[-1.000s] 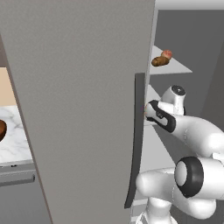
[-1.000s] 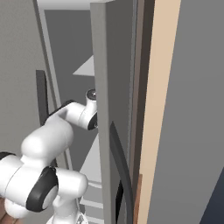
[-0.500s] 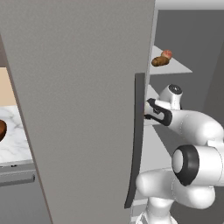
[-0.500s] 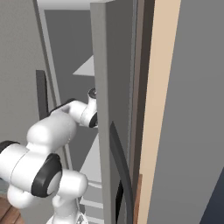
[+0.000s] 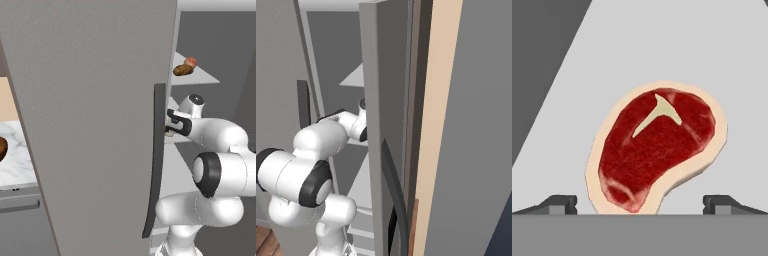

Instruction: Take the steak, potato, and peach from the freezer and place them in the bowl on the counter.

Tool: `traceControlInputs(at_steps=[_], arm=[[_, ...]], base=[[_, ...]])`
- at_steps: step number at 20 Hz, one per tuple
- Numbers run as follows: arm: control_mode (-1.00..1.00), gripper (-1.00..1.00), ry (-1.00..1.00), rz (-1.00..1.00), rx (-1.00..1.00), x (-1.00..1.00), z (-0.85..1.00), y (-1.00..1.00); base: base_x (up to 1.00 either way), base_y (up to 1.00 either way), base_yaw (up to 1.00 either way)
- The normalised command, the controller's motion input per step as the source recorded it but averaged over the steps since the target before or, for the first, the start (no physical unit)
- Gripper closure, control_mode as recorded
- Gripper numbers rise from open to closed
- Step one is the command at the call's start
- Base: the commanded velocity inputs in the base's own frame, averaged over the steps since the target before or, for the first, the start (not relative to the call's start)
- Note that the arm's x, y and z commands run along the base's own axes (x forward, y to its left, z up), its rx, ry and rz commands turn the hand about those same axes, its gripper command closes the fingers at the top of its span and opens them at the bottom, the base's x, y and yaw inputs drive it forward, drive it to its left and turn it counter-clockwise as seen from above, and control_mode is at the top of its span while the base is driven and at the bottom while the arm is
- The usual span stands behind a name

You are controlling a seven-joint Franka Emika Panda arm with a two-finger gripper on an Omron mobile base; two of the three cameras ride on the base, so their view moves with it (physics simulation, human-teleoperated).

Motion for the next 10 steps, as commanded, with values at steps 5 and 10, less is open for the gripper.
traceControlInputs(at_steps=[5,10], arm=[[-1.0,-1.0,0.0,0.0,0.0,0.11,-0.1,0.0],[-1.0,-1.0,0.0,0.0,0.0,0.01,-0.19,0.0]], base=[[0.0,0.0,0.0],[0.0,0.0,0.0]])
